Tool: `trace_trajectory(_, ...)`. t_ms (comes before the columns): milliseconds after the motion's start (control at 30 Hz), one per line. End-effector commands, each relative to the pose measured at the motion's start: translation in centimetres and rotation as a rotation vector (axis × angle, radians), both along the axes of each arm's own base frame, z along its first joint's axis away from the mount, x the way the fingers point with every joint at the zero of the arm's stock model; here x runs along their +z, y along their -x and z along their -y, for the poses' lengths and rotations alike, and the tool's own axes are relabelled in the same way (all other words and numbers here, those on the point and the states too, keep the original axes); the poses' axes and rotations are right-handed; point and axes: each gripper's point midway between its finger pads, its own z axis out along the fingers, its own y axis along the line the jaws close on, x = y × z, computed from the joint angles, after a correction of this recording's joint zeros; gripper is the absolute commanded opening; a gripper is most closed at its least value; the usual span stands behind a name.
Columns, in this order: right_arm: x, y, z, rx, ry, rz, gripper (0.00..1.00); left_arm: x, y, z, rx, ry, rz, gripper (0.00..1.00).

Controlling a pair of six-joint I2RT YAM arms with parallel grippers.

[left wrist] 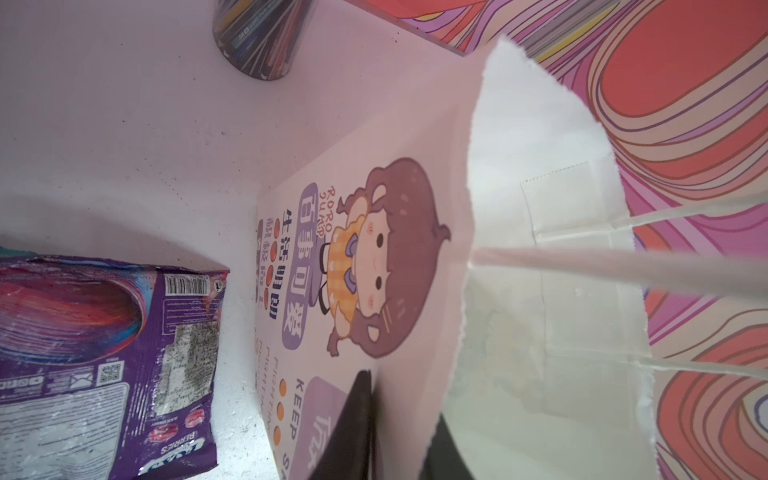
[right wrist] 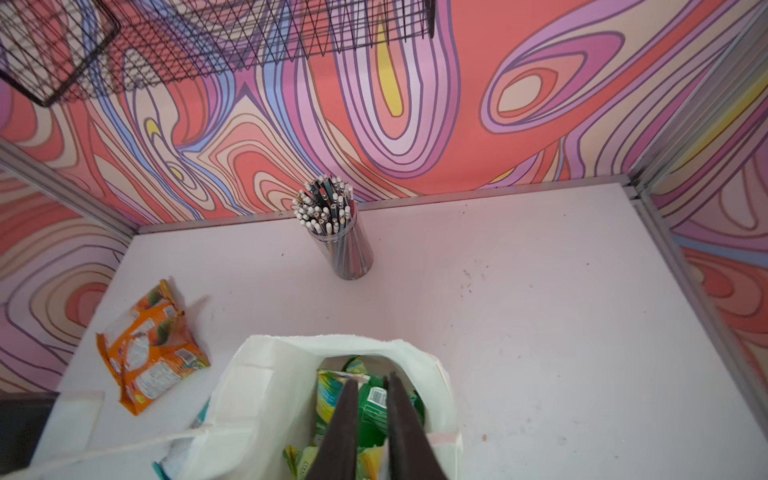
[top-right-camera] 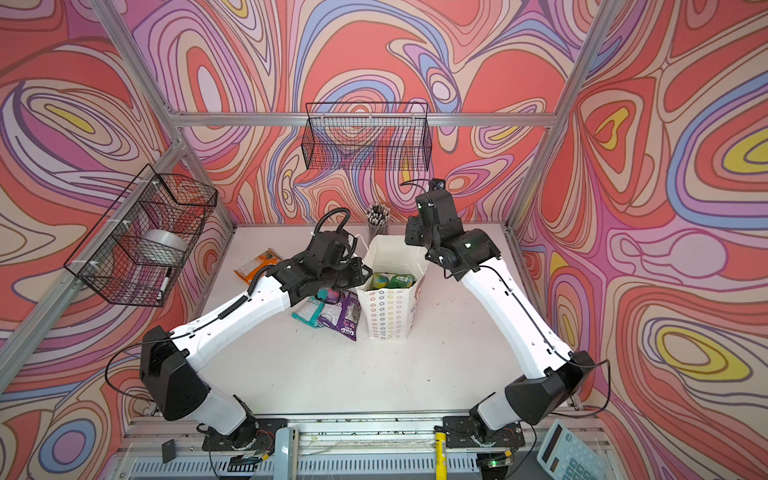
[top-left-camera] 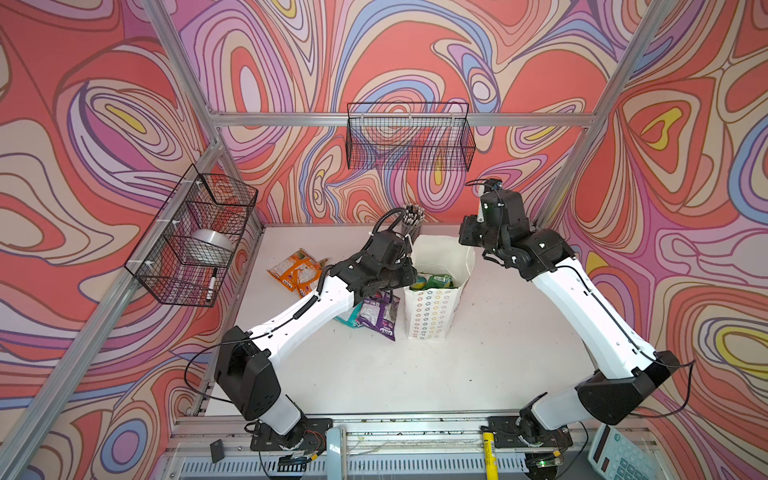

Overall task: Place the snacks into the paper bag
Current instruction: 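Release the bag handle with the left gripper and move it over the orange snack bags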

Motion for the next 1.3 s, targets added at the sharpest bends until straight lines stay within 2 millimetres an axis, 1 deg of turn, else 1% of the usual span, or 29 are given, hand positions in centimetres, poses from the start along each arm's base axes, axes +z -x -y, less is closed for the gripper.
trace_trajectory(0, 1.6, 1.0, 0.9, -0.017, -0.034, 0.057, 0.32, 4.1, 0.0, -0.3, -0.006, 0.030, 0.105, 0.56)
trace_trajectory(33, 2.4, 1.3, 1.2, -0.020, -0.041, 0.077, 0.40, 4.7, 0.1, -0.4, -0.018, 0.022, 0.125, 0.63)
trace_trajectory(100, 3.4, 1.8, 1.5, -0.020, -0.051, 0.096, 0.58, 5.6, 0.3, -0.6, -0.049, -0.001, 0.149, 0.73)
trace_trajectory(133, 3.6, 2.1, 1.4, -0.013, -0.053, 0.089, 0.66, 6.1, 0.5, -0.6, -0.064, -0.008, 0.159, 0.78)
trace_trajectory(167, 3.8, 2.3, 1.5, -0.011, -0.053, 0.082, 0.72, 6.4, 0.7, -0.6, -0.079, -0.016, 0.166, 0.81)
trace_trajectory(200, 3.8, 2.5, 1.6, -0.012, -0.049, 0.070, 0.76, 6.9, 0.9, -0.6, -0.103, -0.022, 0.182, 0.86)
trace_trajectory(267, 3.8, 2.9, 2.3, -0.038, -0.029, 0.061, 0.81, 7.6, 1.4, -0.7, -0.136, -0.037, 0.206, 0.93)
trace_trajectory(333, 4.5, 3.4, 4.1, -0.111, 0.003, 0.094, 0.88, 8.4, 1.8, -1.1, -0.165, -0.069, 0.241, 1.00)
trace_trajectory(367, 4.6, 3.7, 4.7, -0.132, 0.014, 0.105, 0.93, 8.7, 2.0, -1.5, -0.176, -0.086, 0.258, 1.00)
trace_trajectory(467, 5.8, 4.9, 6.3, -0.180, 0.023, 0.135, 0.98, 9.9, 3.2, -2.2, -0.233, -0.115, 0.319, 1.00)
trace_trajectory(533, 6.0, 5.7, 6.9, -0.195, 0.024, 0.138, 0.98, 10.9, 4.3, -2.9, -0.259, -0.122, 0.364, 1.00)
trace_trajectory(600, 5.5, 6.3, 7.7, -0.224, 0.039, 0.122, 0.98, 12.0, 5.2, -3.9, -0.256, -0.119, 0.407, 1.00)
trace_trajectory(700, 3.9, 6.8, 8.2, -0.234, 0.077, 0.075, 0.98, 13.4, 6.4, -6.0, -0.210, -0.122, 0.457, 1.00)
trace_trajectory(767, 2.4, 7.0, 8.4, -0.245, 0.106, 0.025, 0.99, 13.6, 7.0, -7.4, -0.171, -0.129, 0.472, 1.00)
trace_trajectory(867, -0.2, 7.3, 8.1, -0.241, 0.100, -0.039, 0.98, 13.0, 7.6, -9.7, -0.111, -0.179, 0.473, 1.00)
trace_trajectory(1000, -3.0, 7.4, 6.3, -0.197, 0.034, -0.085, 0.98, 11.7, 8.1, -13.5, 0.006, -0.284, 0.489, 1.00)
trace_trajectory(1033, -3.3, 7.2, 5.8, -0.186, 0.021, -0.085, 0.98, 11.4, 8.3, -14.2, 0.023, -0.301, 0.494, 1.00)
trace_trajectory(1167, -6.0, 6.2, 4.1, -0.166, -0.003, -0.139, 0.98, 10.0, 9.1, -16.4, 0.056, -0.372, 0.496, 1.00)
trace_trajectory(1267, -7.3, 5.7, 3.6, -0.173, -0.012, -0.157, 0.97, 9.2, 9.7, -17.5, 0.060, -0.420, 0.493, 1.00)
